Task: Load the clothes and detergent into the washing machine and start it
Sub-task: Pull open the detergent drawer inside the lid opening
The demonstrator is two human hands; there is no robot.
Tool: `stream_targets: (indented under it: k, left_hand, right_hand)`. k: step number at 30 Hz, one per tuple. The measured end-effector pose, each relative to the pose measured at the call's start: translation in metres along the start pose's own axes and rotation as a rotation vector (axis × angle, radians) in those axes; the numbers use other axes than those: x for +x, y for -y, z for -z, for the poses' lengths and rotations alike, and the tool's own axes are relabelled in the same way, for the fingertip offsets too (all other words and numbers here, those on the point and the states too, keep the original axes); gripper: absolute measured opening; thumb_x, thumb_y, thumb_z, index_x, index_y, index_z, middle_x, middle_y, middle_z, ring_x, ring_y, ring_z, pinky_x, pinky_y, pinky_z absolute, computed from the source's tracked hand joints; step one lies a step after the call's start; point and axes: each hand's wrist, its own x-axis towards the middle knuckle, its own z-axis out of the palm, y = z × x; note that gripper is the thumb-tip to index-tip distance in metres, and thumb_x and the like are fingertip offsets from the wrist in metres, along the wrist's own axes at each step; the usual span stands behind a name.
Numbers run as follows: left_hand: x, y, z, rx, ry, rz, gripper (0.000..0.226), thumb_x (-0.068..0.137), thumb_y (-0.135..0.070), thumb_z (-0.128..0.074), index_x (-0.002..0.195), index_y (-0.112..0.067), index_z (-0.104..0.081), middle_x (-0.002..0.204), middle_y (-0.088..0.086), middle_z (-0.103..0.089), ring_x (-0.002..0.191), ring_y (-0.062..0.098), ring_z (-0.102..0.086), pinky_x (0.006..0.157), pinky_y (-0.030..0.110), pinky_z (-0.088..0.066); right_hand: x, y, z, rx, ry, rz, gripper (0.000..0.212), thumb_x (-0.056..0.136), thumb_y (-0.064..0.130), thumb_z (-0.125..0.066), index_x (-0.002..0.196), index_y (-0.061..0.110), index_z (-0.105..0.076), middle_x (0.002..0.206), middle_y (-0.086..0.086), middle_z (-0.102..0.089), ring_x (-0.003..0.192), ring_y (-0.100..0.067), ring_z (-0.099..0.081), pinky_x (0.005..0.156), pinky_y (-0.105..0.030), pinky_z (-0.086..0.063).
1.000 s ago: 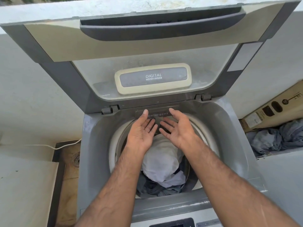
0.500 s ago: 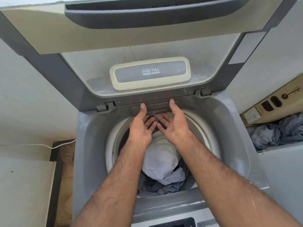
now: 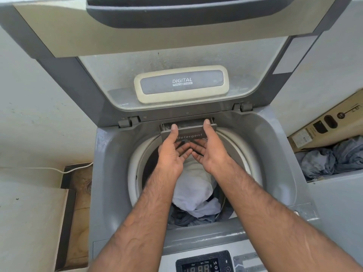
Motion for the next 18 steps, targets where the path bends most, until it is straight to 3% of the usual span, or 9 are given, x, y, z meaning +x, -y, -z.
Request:
stream_targets:
  k: [8,14,18]
  left_hand:
    - [-0.011,0.018,0.014,0.041,-0.013,-0.008,0.056,0.091,-0.049,-0.073,0.130,-0.010,-0.066,0.117,0.013,-0.072,0.092,0.024,-0.071,0.081,0.040,-0.060]
    - [-0.018,0.024,0.019,0.070,-0.011,-0.022,0.049,0.095,-0.051,-0.068,0.123,-0.011,-0.069,0.105,0.007,-0.074,0.085,0.022,-0.070,0.078,0.040,-0.058]
    - [-0.019,0.022,0.019,0.087,-0.021,-0.004,0.048,0.097,-0.051,-0.066,0.126,-0.012,-0.068,0.124,0.009,-0.072,0.095,0.025,-0.071,0.077,0.040,-0.059]
  right_hand:
    - [-0.011,-0.016,0.015,-0.006,-0.018,-0.003,0.060,0.091,0.069,-0.062,0.124,0.019,-0.069,0.104,-0.004,-0.082,0.088,-0.018,-0.079,0.071,-0.034,-0.056]
    - [-0.016,-0.027,0.022,-0.020,-0.011,0.019,0.060,0.091,0.070,-0.061,0.128,0.024,-0.067,0.118,-0.003,-0.079,0.108,-0.025,-0.077,0.074,-0.035,-0.057]
    - [-0.017,-0.024,0.023,-0.064,-0.001,0.007,0.055,0.094,0.068,-0.059,0.128,0.026,-0.067,0.121,-0.002,-0.077,0.109,-0.025,-0.076,0.076,-0.037,-0.057]
